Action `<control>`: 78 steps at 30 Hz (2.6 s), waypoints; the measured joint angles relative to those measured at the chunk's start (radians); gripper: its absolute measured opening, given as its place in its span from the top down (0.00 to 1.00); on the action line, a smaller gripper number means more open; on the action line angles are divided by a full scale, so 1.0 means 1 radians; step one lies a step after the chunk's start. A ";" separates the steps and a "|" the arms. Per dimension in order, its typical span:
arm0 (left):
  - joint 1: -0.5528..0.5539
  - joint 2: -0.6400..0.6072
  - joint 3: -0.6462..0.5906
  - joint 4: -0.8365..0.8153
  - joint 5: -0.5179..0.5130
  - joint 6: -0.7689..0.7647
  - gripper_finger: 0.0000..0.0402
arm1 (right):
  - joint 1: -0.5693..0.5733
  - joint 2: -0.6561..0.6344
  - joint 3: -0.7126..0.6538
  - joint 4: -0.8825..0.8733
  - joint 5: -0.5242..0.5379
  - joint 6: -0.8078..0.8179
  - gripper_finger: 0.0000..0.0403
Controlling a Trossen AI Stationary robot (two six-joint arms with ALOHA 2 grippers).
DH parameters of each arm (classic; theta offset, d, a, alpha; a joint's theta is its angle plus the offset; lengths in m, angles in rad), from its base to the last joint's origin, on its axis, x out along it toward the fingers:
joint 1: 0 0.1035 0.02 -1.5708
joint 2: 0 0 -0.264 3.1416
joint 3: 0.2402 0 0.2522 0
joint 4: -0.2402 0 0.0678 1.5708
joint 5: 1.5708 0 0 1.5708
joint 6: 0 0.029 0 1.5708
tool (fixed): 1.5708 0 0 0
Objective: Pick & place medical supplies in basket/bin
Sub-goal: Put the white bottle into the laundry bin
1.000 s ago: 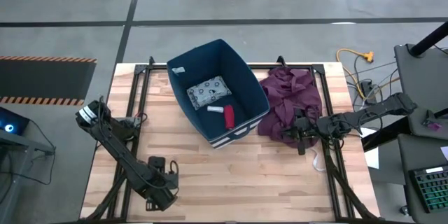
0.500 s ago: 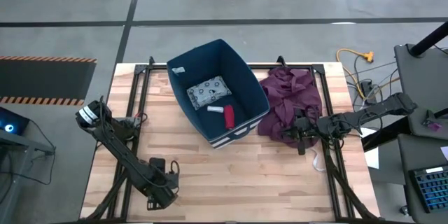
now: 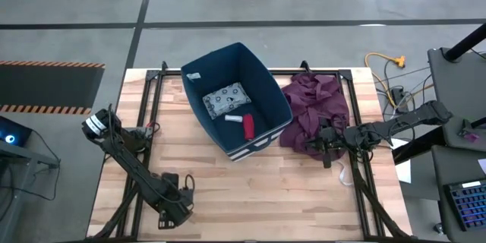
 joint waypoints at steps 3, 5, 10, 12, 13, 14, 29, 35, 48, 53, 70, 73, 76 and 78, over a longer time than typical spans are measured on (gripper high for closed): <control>0.000 0.000 0.000 0.021 0.000 0.000 0.33 | 0.000 0.000 0.000 0.000 0.000 0.000 0.98; 0.000 0.000 -0.003 0.023 0.000 0.000 0.34 | 0.000 0.000 0.000 0.000 0.000 0.000 0.98; 0.000 0.000 -0.008 0.025 0.000 0.000 0.46 | 0.000 0.000 0.000 0.000 0.000 0.000 0.98; 0.000 0.000 -0.011 0.025 0.001 0.000 0.52 | 0.000 0.000 0.000 0.000 0.000 0.000 0.98; 0.000 0.000 -0.011 0.026 0.001 0.000 0.55 | 0.000 0.000 0.000 0.000 0.000 0.000 0.98; 0.001 -0.001 -0.011 0.029 0.001 0.000 0.57 | 0.000 0.000 0.000 0.000 0.000 0.000 0.98; 0.210 -0.002 0.304 -0.043 -0.183 0.050 0.58 | 0.000 0.001 0.000 0.000 0.000 0.000 0.98; 0.363 0.040 0.616 -0.024 -0.360 0.263 0.58 | 0.000 0.001 0.000 0.000 0.000 0.004 0.98; 0.683 0.252 1.214 -0.254 -0.374 0.714 0.59 | 0.000 0.001 0.000 0.000 -0.001 0.029 0.98; 0.812 0.251 1.277 -0.302 -0.371 0.823 0.59 | 0.000 0.000 0.000 0.000 0.000 0.030 0.98; 1.130 0.254 0.789 -0.253 -0.362 1.002 0.59 | 0.000 0.001 0.000 0.000 -0.002 0.033 0.98; 1.133 0.254 0.693 -0.188 -0.331 1.050 0.59 | 0.000 0.001 0.000 0.000 -0.002 0.051 0.98; 1.132 0.254 0.613 -0.138 -0.249 1.086 0.59 | 0.000 0.001 0.000 0.000 -0.002 0.066 0.98; 1.130 0.254 0.562 -0.111 -0.236 1.102 0.59 | 0.000 0.001 0.000 0.000 -0.003 0.080 0.98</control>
